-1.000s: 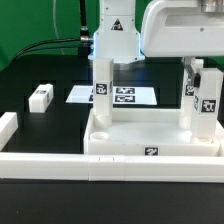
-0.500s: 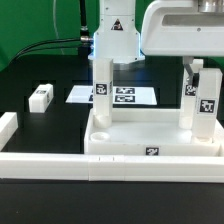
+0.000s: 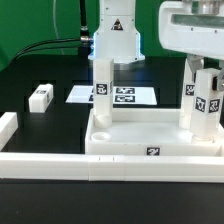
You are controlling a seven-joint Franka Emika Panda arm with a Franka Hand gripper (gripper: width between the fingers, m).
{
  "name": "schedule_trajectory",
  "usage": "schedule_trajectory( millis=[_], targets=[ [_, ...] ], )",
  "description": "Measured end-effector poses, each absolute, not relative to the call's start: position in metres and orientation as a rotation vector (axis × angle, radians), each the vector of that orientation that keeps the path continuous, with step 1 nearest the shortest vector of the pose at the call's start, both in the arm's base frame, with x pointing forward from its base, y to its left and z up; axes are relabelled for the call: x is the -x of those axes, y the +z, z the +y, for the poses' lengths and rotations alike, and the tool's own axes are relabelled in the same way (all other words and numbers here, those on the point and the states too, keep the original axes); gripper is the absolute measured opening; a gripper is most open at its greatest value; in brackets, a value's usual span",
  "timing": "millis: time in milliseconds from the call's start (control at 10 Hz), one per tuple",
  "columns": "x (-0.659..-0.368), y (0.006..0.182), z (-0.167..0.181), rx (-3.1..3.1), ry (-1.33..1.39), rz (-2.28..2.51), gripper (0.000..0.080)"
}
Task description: Assemble desk
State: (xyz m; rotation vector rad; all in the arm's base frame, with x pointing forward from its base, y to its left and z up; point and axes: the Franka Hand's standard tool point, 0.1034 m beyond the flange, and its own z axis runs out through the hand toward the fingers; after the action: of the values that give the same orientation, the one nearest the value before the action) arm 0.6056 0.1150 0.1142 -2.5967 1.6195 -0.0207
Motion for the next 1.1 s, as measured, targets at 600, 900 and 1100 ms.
schedule_trajectory(
  millis=[600,900,1100],
  targets=[
    [-0.6073,0.1146,0.1211,2.379,0.022,1.908,0.0472],
    [-0.6074,0.1143,0.1211,2.558,0.006,1.658,0.0639],
    [-0.6072,0.1146,0.1193,2.708,-0.005,1.419,0.0648]
  ],
)
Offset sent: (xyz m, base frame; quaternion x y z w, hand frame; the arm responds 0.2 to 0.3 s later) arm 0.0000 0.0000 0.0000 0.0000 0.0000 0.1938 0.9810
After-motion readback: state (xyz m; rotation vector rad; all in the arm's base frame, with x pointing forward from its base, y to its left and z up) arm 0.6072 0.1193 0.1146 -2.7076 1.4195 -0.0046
